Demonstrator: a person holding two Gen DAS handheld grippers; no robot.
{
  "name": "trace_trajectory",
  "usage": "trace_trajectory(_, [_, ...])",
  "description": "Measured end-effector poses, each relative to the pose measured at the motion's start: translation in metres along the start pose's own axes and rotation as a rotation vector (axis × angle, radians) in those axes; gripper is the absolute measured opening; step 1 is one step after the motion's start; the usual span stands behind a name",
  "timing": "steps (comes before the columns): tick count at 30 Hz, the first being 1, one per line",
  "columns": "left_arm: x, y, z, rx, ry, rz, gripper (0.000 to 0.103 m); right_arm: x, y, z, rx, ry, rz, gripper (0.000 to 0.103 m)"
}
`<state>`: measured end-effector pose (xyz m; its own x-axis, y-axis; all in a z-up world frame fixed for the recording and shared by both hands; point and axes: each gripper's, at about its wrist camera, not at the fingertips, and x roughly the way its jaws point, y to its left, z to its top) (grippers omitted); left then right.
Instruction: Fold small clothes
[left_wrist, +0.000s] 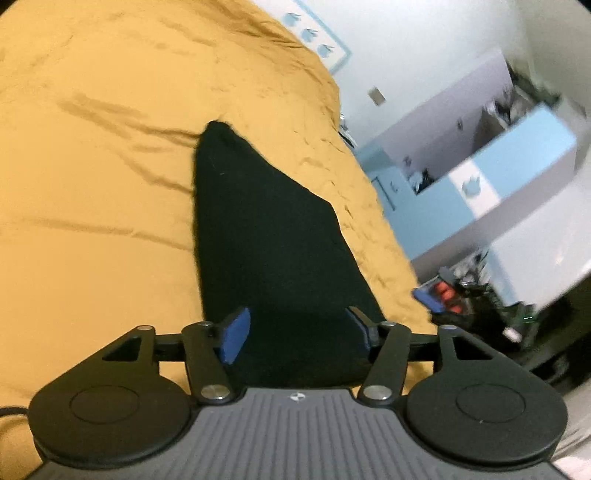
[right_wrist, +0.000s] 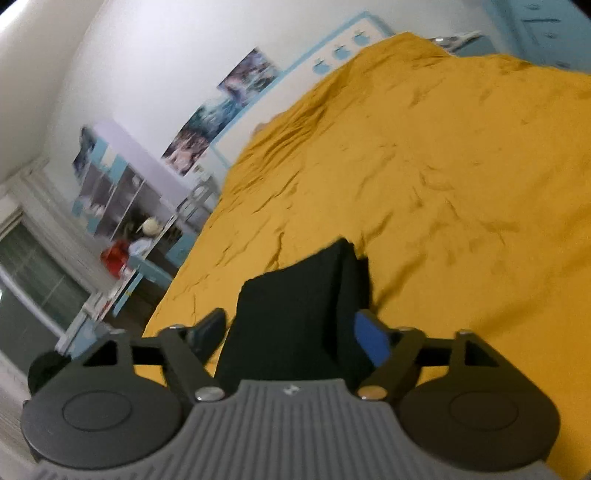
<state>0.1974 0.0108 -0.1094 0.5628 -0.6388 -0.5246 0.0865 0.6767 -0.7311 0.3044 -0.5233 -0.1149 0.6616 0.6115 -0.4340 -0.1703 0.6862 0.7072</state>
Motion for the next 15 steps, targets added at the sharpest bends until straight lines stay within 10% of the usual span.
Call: trace_trajectory(15, [0.049,0.059,-0.001,-0.149,0.169,-0.034,0.069,0.135,-0.088,0.039,0.186,0.230,0.035,0.081])
